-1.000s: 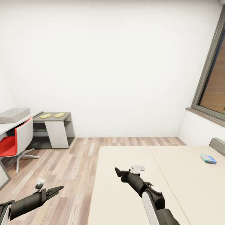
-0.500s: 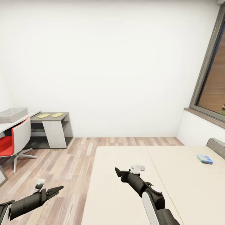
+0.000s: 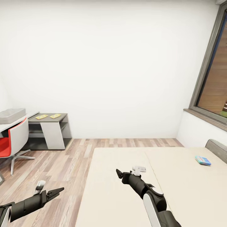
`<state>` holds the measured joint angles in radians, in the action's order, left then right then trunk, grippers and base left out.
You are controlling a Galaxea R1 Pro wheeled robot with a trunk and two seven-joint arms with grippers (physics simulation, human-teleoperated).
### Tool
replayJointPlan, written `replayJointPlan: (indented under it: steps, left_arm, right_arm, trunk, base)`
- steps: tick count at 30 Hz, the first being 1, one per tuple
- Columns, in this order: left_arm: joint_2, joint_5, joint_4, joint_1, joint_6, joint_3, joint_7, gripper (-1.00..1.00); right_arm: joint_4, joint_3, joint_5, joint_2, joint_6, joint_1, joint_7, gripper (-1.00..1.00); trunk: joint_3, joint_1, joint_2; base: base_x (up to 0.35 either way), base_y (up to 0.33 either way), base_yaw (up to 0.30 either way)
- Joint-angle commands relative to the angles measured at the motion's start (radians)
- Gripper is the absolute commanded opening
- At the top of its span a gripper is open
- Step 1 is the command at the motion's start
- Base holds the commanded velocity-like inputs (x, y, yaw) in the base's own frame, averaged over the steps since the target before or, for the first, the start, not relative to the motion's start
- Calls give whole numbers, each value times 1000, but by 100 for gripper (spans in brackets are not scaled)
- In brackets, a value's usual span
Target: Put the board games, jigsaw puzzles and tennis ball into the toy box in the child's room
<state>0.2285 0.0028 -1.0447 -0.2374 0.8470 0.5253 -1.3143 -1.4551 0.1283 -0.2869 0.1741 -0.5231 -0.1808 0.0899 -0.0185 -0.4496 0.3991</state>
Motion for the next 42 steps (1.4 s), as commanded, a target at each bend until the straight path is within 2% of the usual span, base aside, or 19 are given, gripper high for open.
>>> replayJointPlan:
  steps: [1,42]
  left_arm:
    - [0,0,0,0,10,1,-3,100]
    - [0,0,0,0,10,1,-3,100]
  right_arm:
    - [-1,-1,-2,0,-5,0,2,100]
    - [-1,-1,0,0,-6,0,2,100]
  trunk:
    - [1,0,1]
    - [1,0,1]
  base:
    - [0,-152,0]
    - [0,-152,0]
